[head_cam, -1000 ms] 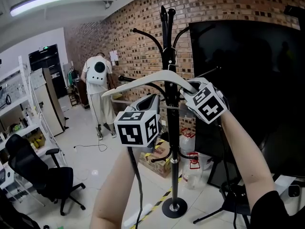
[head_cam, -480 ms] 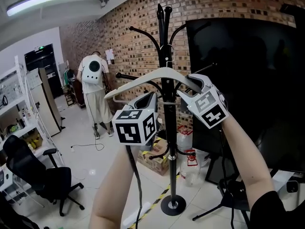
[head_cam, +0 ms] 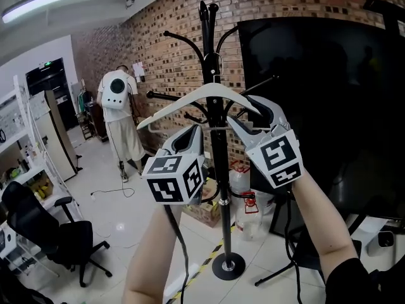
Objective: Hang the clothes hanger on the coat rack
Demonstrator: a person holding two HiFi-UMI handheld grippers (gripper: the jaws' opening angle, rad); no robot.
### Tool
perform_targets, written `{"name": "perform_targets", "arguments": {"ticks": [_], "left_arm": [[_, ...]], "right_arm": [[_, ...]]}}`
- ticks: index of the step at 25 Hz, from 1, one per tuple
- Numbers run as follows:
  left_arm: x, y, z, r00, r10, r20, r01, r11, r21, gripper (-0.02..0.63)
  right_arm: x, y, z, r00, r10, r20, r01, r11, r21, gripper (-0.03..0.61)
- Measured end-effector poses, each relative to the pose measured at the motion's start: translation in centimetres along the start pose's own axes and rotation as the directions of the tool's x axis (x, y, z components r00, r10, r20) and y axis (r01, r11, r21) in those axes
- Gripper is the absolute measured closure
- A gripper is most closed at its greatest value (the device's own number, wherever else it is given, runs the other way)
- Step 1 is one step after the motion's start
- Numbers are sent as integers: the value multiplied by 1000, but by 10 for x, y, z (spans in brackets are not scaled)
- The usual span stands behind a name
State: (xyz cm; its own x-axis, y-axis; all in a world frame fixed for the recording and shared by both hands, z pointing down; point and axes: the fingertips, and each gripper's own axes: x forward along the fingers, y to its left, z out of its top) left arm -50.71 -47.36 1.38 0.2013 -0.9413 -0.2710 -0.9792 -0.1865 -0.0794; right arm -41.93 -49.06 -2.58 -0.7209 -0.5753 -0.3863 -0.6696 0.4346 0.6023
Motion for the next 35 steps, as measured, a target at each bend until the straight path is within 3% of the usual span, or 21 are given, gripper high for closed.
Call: {"name": "perform_targets", "arguments": {"ticks": [4,7,9,12,19,24,29,35], "left_arm": [[-24,-9,6,997,14,77,-14,1000,-7,609],[-41,-26,5,990,4,140,-8,999,31,609],[-54,-41,1,985,-20,171,10,998,59,609],[-78,-60,-10,984,-33,173,24,998,57,609],[-131,-103,-71,988,-96,123,89,994,63,609],[-169,-103,-109,987,-31,158,19,997,77,609],[-204,-101,-178,1000,15,13,-14,1000,-15,609],[-211,-107,-226,993,35,-109,-42,997,-64,609]], "right_arm": [[-30,14,20,996,-21,86,16,998,66,362],[-52,32,25,991,-20,129,6,994,106,388],[-67,44,27,989,-30,142,20,997,71,420],[-92,70,21,994,-36,106,40,999,-29,470],[-144,138,-17,1000,10,23,-13,991,135,511],[-167,183,-56,995,73,-69,-65,991,120,530],[-204,212,-80,992,70,-104,-50,981,188,571],[-236,241,-122,974,98,-202,-28,947,321,572]]}}
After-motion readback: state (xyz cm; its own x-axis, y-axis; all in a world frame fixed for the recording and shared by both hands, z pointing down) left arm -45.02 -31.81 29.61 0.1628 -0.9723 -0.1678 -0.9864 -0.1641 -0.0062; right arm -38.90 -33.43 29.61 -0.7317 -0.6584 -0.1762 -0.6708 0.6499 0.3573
